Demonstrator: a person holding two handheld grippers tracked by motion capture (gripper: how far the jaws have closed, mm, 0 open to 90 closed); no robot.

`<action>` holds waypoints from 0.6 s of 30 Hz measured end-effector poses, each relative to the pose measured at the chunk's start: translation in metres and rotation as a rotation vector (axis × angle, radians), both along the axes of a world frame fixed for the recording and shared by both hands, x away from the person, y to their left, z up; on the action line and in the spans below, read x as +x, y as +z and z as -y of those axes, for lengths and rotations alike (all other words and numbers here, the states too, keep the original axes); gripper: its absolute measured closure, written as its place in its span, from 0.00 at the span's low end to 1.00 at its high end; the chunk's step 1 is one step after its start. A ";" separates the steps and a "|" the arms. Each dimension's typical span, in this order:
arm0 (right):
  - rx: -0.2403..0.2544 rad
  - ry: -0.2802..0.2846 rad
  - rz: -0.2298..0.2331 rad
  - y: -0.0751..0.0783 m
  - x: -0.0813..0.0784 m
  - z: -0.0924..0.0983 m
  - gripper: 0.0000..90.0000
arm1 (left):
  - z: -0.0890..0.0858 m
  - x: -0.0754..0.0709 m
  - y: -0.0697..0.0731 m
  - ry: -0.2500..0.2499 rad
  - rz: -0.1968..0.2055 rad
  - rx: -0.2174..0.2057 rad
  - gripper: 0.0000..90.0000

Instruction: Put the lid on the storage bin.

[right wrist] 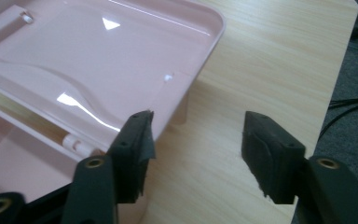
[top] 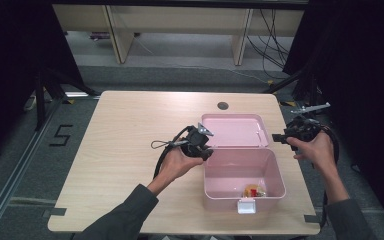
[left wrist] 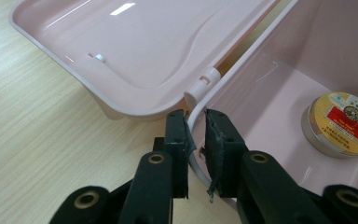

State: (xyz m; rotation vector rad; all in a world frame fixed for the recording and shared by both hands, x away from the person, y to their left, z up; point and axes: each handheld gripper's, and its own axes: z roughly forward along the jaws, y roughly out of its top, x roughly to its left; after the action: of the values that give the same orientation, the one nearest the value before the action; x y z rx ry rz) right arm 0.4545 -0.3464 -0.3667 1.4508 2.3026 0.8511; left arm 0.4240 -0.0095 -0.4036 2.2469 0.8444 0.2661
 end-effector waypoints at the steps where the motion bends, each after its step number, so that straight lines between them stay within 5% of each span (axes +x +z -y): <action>1: 0.006 -0.006 -0.010 0.001 0.003 -0.002 0.52 | 0.000 0.000 0.000 0.000 0.000 0.000 0.88; 7: 0.002 0.014 -0.038 0.001 0.023 -0.011 0.63 | 0.000 0.000 0.000 0.004 0.006 0.000 0.88; 9: -0.031 0.008 -0.088 0.000 0.034 -0.015 0.68 | 0.000 0.000 0.000 0.002 0.006 0.000 0.88; 15: -0.028 -0.055 -0.133 -0.003 0.051 -0.024 0.71 | 0.000 0.000 -0.001 -0.005 0.007 -0.003 0.88; 18: -0.026 -0.094 -0.195 -0.003 0.055 -0.030 0.72 | 0.000 0.000 -0.001 -0.005 0.009 -0.002 0.88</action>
State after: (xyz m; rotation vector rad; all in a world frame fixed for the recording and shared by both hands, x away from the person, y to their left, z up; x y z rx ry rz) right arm 0.5097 -0.3169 -0.3692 1.6832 2.3502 0.6781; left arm 0.4236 -0.0092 -0.4041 2.2441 0.8339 0.2732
